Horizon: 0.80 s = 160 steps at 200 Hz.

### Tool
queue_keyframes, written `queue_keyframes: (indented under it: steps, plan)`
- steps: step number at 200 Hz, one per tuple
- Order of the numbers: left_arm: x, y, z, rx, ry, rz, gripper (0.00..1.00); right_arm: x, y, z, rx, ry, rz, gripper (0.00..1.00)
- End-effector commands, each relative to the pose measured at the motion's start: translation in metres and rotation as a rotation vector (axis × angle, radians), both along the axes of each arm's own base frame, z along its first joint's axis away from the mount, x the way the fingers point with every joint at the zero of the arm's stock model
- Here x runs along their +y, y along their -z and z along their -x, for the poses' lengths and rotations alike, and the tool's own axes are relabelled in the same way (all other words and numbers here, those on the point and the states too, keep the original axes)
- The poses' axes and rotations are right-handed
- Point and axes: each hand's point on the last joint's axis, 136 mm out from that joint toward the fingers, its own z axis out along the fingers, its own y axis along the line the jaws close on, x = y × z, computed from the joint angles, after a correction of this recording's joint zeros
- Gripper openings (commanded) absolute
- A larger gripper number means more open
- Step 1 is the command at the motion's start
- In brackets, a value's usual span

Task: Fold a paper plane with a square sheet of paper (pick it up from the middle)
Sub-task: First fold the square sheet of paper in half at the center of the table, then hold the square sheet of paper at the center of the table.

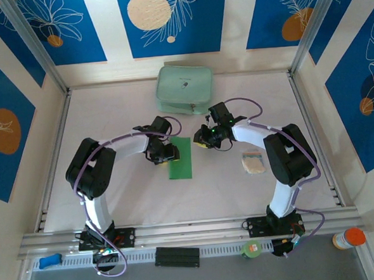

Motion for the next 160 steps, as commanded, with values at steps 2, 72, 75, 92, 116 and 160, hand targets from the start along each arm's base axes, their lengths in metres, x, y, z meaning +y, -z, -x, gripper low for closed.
queue_keyframes:
  steps: [2,72,75,92,116,160]
  plan:
    - [0.016,0.049,0.03,0.125,0.034,-0.113,0.54,0.002,0.01,0.007,0.039,-0.008,0.01,0.23]
    - [0.019,0.056,0.035,0.145,0.017,-0.14,0.54,0.022,0.016,0.017,0.06,-0.07,-0.015,0.2]
    - [0.019,0.056,0.035,0.147,0.018,-0.139,0.54,0.023,0.016,0.017,0.062,-0.072,-0.017,0.2]
    - [0.018,0.058,0.035,0.149,0.018,-0.138,0.54,0.032,0.018,0.021,0.072,-0.096,-0.027,0.19]
    - [0.018,0.059,0.036,0.153,0.019,-0.141,0.54,0.04,0.023,0.025,0.088,-0.12,-0.038,0.15]
    - [0.018,0.057,0.036,0.155,0.025,-0.142,0.54,0.046,0.036,0.029,0.13,-0.136,-0.049,0.12]
